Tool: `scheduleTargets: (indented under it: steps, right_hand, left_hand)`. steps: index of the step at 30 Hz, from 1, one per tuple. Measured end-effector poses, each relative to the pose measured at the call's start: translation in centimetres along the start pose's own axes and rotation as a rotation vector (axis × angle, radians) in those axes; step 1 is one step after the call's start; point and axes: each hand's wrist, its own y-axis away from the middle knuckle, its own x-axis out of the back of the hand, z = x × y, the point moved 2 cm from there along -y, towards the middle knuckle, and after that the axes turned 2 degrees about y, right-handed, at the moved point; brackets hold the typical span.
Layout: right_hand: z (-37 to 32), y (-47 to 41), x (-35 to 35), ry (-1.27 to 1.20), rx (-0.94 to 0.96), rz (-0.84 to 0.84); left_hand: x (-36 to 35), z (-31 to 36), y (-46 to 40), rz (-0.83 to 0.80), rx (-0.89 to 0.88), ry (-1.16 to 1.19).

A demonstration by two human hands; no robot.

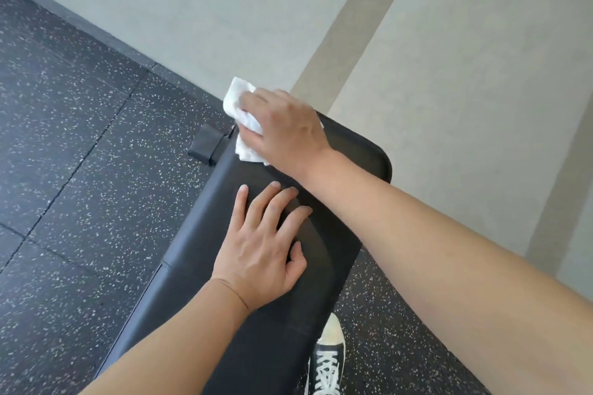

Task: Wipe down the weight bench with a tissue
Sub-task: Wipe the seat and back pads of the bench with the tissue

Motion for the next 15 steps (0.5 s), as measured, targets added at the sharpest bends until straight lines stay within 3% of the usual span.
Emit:
scheduleTargets:
  steps: [8, 12, 15]
  right_hand:
    - [3.5, 8.4, 3.2, 0.068, -0.084, -0.090]
    - [2.4, 6.0, 1.8, 0.120, 0.023, -0.077]
    - [1.7, 4.0, 1.0, 0.110, 0.135, -0.018]
  left_hand:
    - [1.4, -0.2, 0.3, -0.071, 0.024, 0.099]
    - [2.5, -0.9, 0.3, -0.090, 0.058, 0.228]
    - [3.7, -1.9, -0.3, 0.028, 0.103, 0.420]
